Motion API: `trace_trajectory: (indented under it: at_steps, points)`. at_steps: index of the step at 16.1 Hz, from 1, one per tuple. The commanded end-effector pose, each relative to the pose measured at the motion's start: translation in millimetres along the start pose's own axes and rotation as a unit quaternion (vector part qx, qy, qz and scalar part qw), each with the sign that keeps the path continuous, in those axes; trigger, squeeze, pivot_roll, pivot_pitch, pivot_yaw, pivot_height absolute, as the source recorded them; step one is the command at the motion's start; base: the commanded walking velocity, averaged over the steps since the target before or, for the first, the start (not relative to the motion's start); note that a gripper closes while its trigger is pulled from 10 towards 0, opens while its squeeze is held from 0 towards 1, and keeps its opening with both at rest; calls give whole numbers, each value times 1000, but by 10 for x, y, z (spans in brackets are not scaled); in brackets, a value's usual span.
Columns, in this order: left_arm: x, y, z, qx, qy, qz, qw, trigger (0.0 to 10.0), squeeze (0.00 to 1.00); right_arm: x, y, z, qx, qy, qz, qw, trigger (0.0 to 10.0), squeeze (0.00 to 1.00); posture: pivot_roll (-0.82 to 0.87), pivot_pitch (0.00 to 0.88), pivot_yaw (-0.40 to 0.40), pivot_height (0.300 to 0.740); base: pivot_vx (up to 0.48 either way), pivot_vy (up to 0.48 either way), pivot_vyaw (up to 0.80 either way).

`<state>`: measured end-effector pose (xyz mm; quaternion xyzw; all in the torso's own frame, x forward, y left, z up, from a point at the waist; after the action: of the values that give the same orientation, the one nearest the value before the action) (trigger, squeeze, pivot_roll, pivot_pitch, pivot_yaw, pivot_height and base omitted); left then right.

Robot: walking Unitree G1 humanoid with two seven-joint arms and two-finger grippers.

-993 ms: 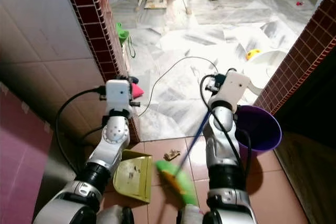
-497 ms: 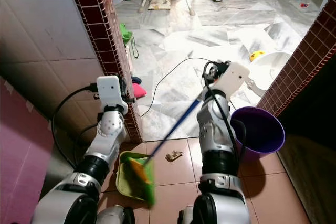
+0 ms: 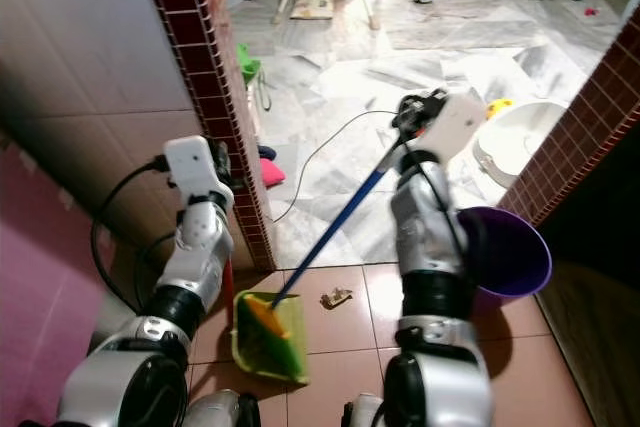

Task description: Sweep floor

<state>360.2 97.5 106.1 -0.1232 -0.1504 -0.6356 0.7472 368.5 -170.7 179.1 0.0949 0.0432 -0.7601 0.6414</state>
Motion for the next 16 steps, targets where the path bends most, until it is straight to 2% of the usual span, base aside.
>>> trace_trajectory:
  at_steps: [1, 7, 11, 14, 16]
  points:
    - [19, -1, -48, -26, -77, 31, 996, 10000, 0, -20, 75, 307, 57, 2, 15, 998, 10000, 0, -144, 0, 13, 740, 0, 0, 0]
    - [-97, 165, 303, 31, -111, 38, 993, 10000, 0, 347, 245, 548, 94, -56, -1, 994, 10000, 0, -138, 0, 2, 740, 0, 0, 0]
    - [-156, 187, 401, 51, -115, 40, 991, 10000, 0, 418, 309, 711, 125, -87, -4, 988, 10000, 0, -143, 0, 1, 740, 0, 0, 0]
    - [-185, 196, 549, 81, -120, 41, 989, 10000, 0, 464, 337, 821, 147, -109, -10, 983, 10000, 0, -145, 0, 0, 740, 0, 0, 0]
    - [-184, 211, 673, 98, -132, 37, 986, 10000, 0, 489, 335, 863, 167, -155, -15, 974, 10000, 0, -141, 0, 0, 740, 0, 0, 0]
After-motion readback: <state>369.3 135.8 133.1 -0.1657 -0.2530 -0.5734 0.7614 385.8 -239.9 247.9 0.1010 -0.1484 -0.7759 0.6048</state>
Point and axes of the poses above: a point about 5 cm out from each wrist's last joint towards the gripper, its own y axis pointing out of the wrist towards the gripper, its own z axis along the axis of the wrist's last joint, x = y × z, the point moved 1 cm from there along y, pointing out of the wrist towards the gripper, and after that the axes turned 11 degrees about -y, right-handed, at the moved point
